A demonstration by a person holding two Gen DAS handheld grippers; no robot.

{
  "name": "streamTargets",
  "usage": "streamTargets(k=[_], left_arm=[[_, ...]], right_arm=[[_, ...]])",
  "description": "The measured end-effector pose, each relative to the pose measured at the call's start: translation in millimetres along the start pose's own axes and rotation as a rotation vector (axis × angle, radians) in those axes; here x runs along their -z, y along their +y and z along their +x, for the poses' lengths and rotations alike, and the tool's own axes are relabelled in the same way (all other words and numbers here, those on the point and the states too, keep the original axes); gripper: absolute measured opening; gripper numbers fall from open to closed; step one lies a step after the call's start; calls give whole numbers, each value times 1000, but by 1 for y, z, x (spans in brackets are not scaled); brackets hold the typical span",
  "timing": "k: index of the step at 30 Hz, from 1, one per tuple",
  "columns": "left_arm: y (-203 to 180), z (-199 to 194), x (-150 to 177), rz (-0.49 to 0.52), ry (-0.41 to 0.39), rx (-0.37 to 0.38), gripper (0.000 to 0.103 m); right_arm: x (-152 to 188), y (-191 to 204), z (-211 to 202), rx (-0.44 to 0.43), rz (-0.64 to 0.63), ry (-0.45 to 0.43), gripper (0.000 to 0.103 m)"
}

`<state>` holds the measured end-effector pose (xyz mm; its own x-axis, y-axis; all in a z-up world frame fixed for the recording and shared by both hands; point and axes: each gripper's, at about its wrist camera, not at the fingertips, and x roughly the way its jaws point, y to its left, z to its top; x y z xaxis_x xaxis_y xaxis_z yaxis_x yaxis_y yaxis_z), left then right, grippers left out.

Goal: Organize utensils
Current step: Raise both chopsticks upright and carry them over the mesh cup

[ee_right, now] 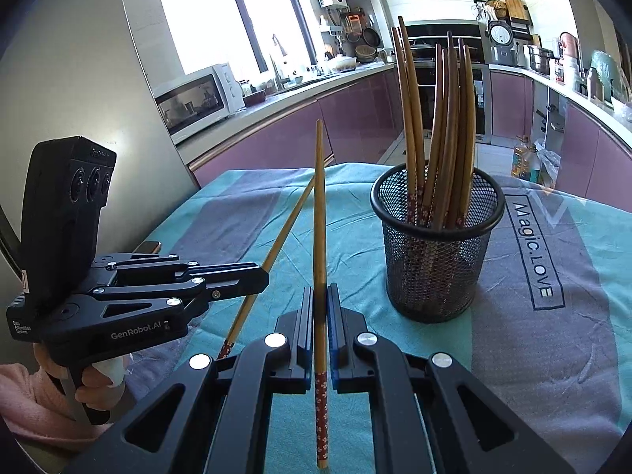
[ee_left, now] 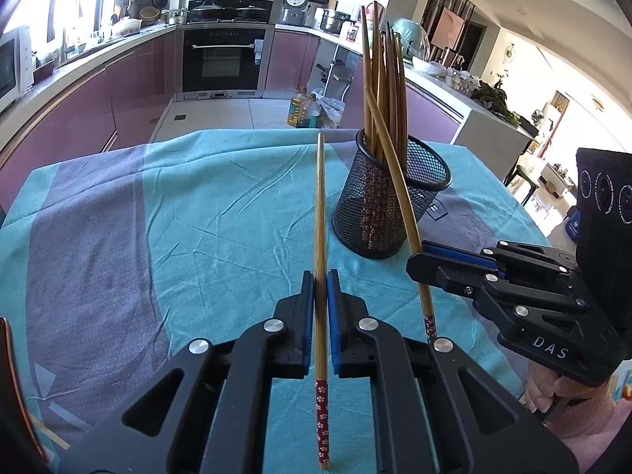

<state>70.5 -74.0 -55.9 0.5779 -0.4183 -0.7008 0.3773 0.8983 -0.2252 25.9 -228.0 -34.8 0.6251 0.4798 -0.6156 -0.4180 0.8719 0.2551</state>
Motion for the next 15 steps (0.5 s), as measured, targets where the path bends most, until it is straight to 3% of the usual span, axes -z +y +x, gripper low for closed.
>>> streamTargets(k=[15], left_arm=[[-10,-16,-7,6,-37,51,7]], right_arm=[[-2,-7,-17,6,18,-44,6]])
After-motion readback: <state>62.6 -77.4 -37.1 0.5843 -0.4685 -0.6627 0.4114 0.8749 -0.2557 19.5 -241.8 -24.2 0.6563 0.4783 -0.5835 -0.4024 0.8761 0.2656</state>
